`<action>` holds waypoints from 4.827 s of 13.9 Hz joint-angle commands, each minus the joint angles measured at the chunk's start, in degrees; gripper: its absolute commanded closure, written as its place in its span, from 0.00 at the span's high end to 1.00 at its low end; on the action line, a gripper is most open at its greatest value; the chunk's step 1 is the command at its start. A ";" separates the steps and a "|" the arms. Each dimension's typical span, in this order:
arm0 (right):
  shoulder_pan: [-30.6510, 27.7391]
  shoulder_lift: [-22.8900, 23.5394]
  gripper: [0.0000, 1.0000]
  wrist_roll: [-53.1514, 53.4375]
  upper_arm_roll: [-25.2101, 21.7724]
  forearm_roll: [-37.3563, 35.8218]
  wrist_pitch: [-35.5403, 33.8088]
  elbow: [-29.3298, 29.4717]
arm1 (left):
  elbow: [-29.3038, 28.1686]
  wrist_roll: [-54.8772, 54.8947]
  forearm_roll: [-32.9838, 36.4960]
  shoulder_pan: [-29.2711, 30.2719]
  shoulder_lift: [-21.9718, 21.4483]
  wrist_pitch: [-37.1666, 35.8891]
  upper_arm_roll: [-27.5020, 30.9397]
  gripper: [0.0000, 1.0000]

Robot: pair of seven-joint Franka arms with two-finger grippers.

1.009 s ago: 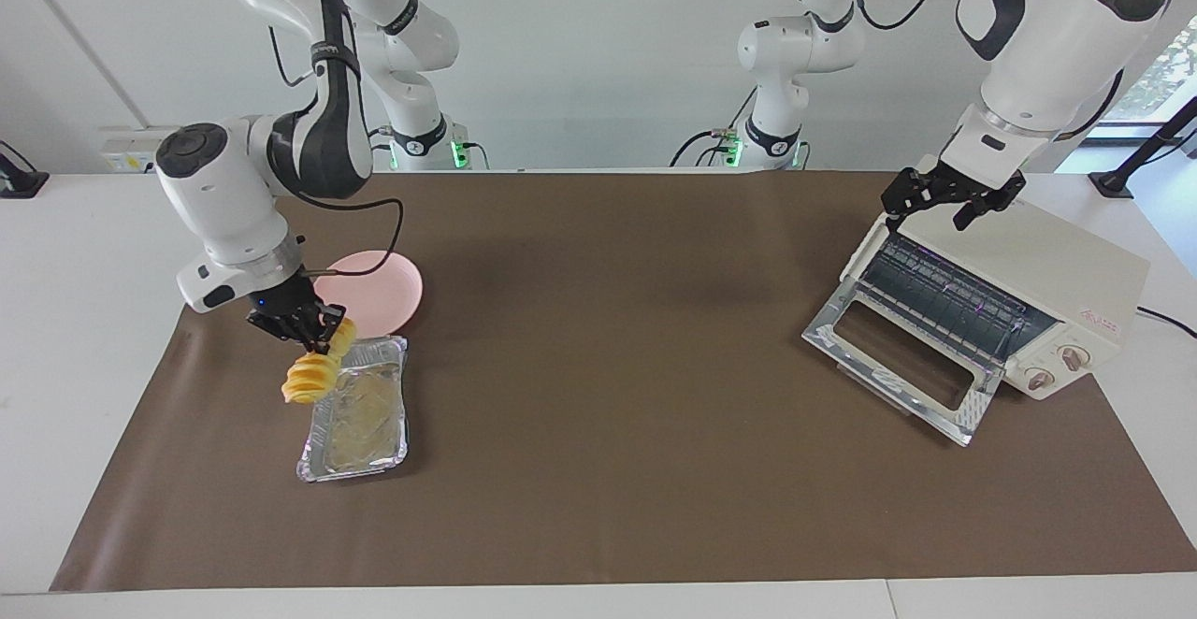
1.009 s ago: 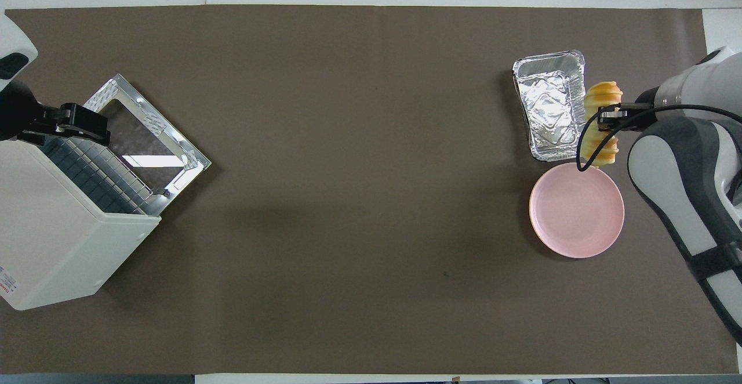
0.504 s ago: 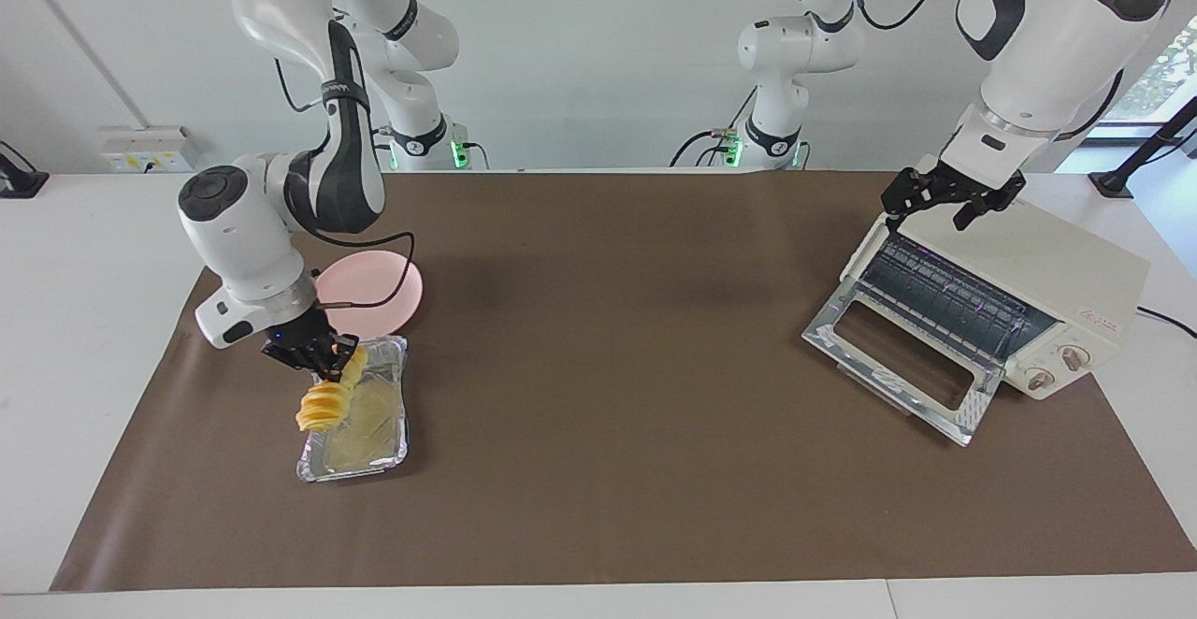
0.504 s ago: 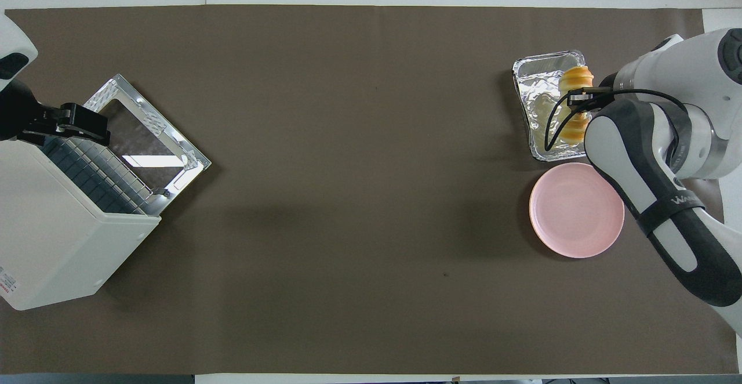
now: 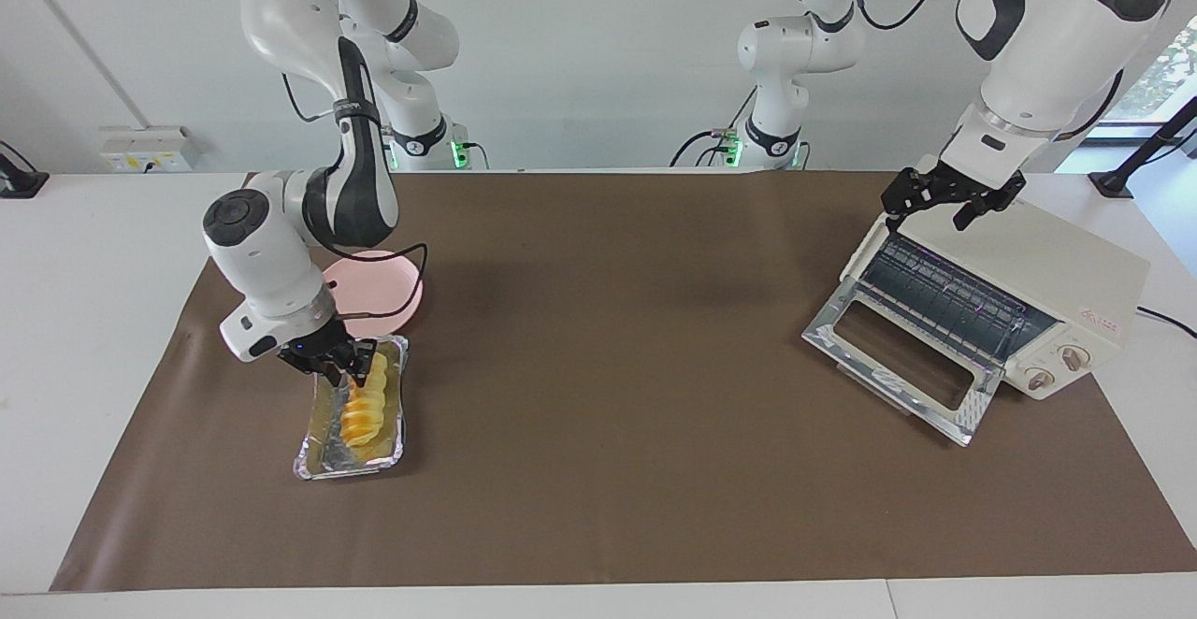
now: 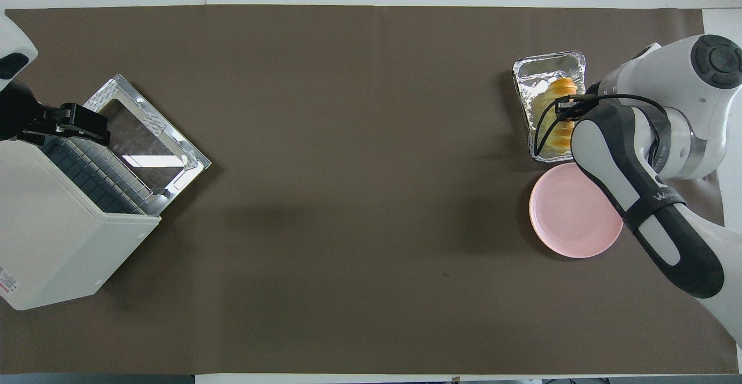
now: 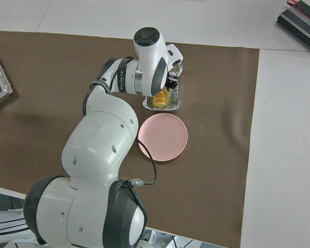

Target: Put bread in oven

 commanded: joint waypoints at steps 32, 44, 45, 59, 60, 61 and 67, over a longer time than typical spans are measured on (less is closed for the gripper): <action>3.70 3.29 0.00 -7.18 0.57 0.95 3.37 7.36 | -1.24 -0.48 -0.73 0.62 -1.09 0.55 -0.27 1.00; 24.98 5.04 0.00 25.89 0.48 0.15 5.90 7.81 | -1.33 -0.48 -0.73 0.62 -1.09 0.55 -0.27 1.00; 26.47 5.39 0.00 27.39 0.48 0.15 6.69 7.81 | -1.33 -0.48 -0.73 0.62 -1.09 0.55 -0.27 1.00; 32.10 9.88 1.00 30.03 0.48 -0.02 12.24 7.55 | -1.42 -0.56 -0.73 0.62 -1.18 0.29 -0.27 1.00; 32.20 9.88 1.00 30.13 0.39 -0.02 12.06 7.81 | -1.42 -0.39 -0.73 0.62 -1.27 0.29 -0.27 1.00; 32.02 9.88 1.00 30.13 0.22 -0.11 11.02 8.51 | -1.59 -0.39 -0.73 0.27 -1.36 0.20 -0.27 1.00; 24.84 4.71 1.00 21.02 -0.22 -1.08 -0.57 12.21 | -2.57 -3.62 -5.45 -1.66 -0.58 2.13 -0.62 1.00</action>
